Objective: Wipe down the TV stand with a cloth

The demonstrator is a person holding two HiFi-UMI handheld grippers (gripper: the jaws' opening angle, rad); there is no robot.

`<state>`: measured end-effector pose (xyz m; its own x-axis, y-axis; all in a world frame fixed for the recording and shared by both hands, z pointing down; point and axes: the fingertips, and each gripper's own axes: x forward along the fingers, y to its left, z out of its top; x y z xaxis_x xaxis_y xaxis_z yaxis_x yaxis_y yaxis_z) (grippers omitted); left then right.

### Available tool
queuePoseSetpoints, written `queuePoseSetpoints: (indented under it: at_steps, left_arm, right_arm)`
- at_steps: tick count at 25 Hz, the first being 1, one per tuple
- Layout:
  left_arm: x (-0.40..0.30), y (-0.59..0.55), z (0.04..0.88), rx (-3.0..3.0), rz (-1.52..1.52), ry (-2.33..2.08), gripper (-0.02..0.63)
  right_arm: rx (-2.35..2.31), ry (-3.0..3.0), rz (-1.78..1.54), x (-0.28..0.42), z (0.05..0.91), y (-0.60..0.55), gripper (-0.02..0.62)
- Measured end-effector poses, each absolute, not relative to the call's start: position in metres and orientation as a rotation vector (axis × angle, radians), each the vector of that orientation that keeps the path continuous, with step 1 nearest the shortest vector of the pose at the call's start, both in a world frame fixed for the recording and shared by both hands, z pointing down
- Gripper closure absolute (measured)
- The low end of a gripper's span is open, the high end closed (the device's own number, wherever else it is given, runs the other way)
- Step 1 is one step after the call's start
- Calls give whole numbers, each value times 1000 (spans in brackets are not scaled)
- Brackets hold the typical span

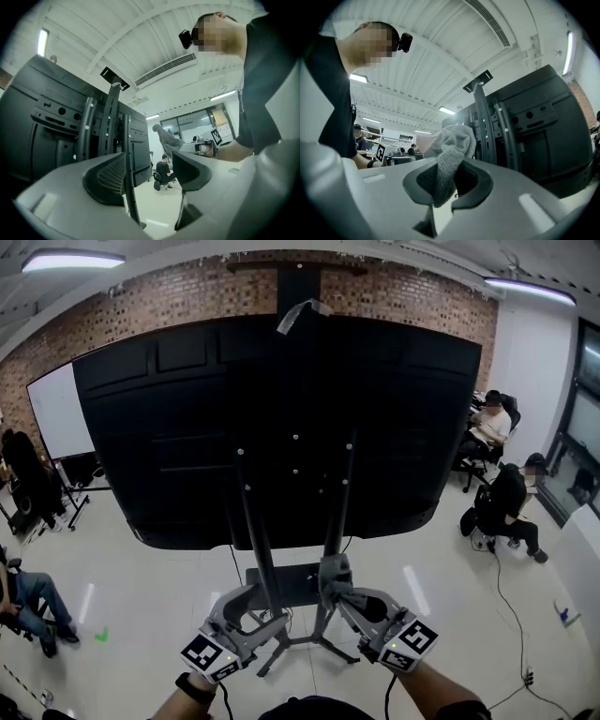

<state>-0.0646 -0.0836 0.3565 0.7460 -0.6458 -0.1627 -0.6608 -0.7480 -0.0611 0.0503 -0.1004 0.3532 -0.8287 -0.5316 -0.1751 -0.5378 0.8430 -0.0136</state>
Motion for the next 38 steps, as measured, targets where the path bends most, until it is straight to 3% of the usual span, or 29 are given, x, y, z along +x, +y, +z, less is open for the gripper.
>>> queuePoseSetpoints:
  at_steps: [6,23,38]
  left_arm:
    - [-77,-134,280,-2732,188,898,273]
    - [-64,-218,73,-2497,169,825,273]
    - [-63,-290,-20,-2441,114,936,273]
  right_arm:
    - [-840,2809,200,27,279,-158,561]
    - [-1026,2799,1008,3,28,-275,561]
    - [-1281,2725,1410,-26,-110,-350,561]
